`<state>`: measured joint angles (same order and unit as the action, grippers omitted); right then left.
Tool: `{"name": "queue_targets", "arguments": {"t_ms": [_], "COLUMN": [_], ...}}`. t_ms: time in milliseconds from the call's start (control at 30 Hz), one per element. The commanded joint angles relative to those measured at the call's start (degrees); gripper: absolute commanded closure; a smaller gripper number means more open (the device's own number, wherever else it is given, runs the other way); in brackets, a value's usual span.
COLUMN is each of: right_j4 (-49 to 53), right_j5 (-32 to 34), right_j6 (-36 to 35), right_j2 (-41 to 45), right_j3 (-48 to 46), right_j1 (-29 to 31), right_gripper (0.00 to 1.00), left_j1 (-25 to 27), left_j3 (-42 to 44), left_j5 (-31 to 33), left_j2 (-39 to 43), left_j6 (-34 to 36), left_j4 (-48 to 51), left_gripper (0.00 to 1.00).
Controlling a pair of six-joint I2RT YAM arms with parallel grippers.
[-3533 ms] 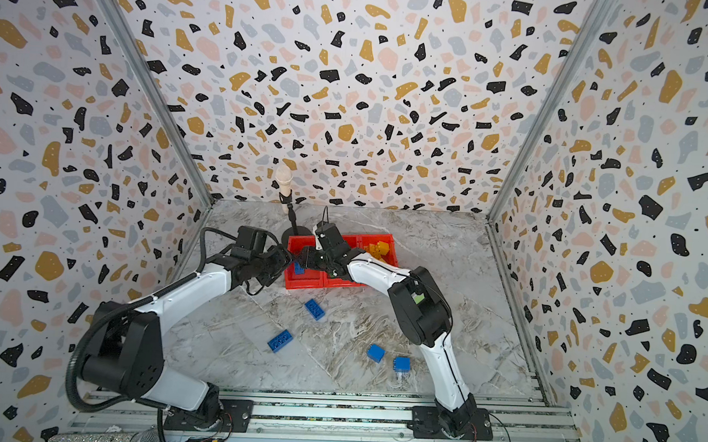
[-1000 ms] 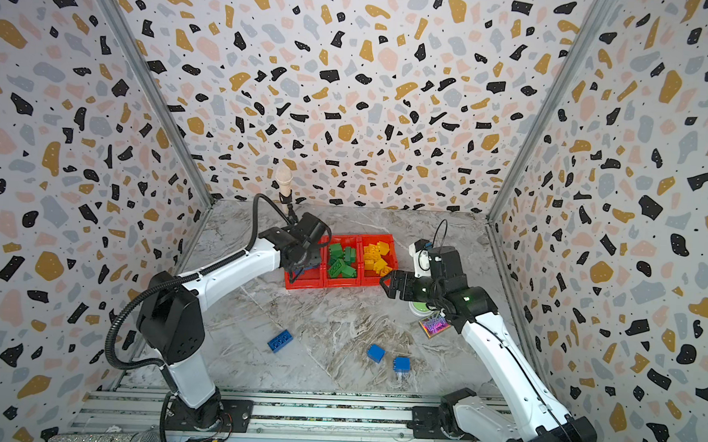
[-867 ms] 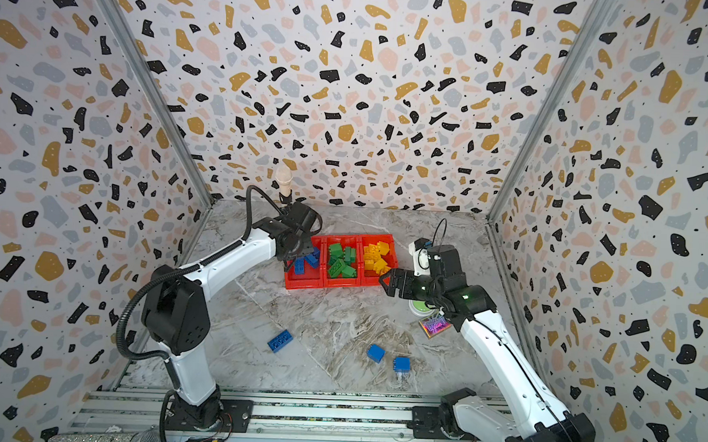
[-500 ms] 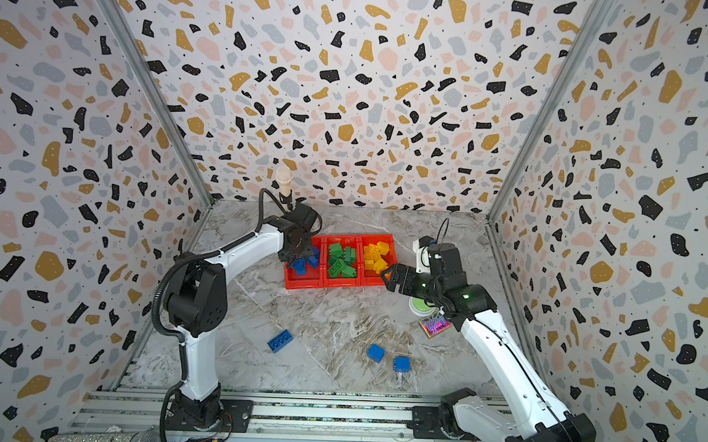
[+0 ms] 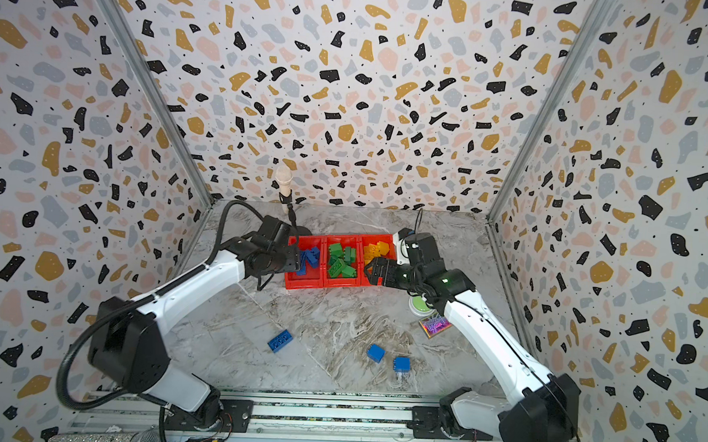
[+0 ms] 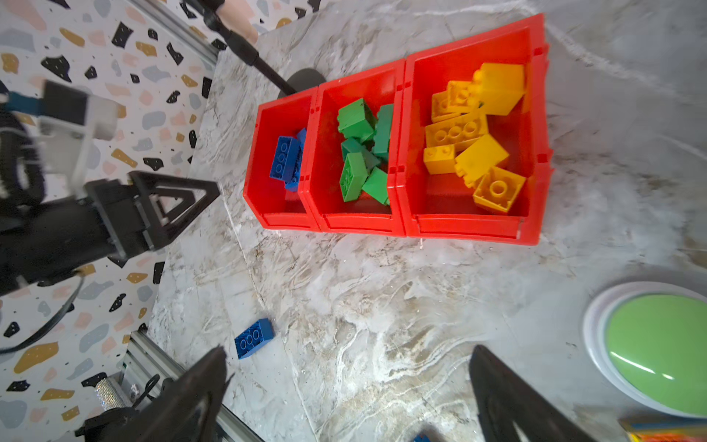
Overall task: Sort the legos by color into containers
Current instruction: 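Lower the left gripper onto another blue 2x4 brick near the robot and grasp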
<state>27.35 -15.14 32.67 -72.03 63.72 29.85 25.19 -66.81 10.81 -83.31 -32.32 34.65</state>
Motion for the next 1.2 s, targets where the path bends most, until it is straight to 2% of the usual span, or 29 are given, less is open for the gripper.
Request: {"name": "queue_targets", "arguments": {"t_ms": [0, 167, 300, 500, 733, 933, 1167], "right_j4": [-1.5, -1.2, -1.1, 0.4, 1.8, 2.3, 2.7], "right_j5": [0.5, 0.3, -1.3, -2.6, -1.5, -1.5, -2.0], "right_j6": [-1.3, -2.5, -3.3, -4.4, -4.5, -4.4, -4.4], "right_j2": [-1.2, -3.8, -5.6, -7.1, -4.6, -2.2, 0.6], "right_j3": [2.9, 4.3, 5.5, 7.1, 5.9, 3.8, 1.3], "right_j1": [2.1, 3.0, 3.0, 2.9, 2.8, 2.2, 0.6], "right_gripper": [0.01, 0.01, 0.01, 0.01, 0.01, 0.01, 0.01], "left_j1": [0.1, 0.7, 3.3, 8.8, 11.8, 12.6, 16.7], "left_j3": [8.4, 20.6, 26.2, 30.6, 33.2, 35.2, 39.0], "left_j5": [2.2, 0.0, -2.4, -4.7, -8.0, -7.7, -7.1], "left_j2": [8.0, 18.8, 22.0, 19.3, 15.7, 15.0, 18.6], "left_j6": [1.1, -1.4, -3.1, -1.7, 0.6, -0.8, -6.0], "left_j4": [1.2, 1.1, -2.0, -9.6, -15.5, -16.0, -15.4], "left_gripper": [0.13, 0.10, 0.10, 0.10, 0.11, 0.11, 0.13]}}
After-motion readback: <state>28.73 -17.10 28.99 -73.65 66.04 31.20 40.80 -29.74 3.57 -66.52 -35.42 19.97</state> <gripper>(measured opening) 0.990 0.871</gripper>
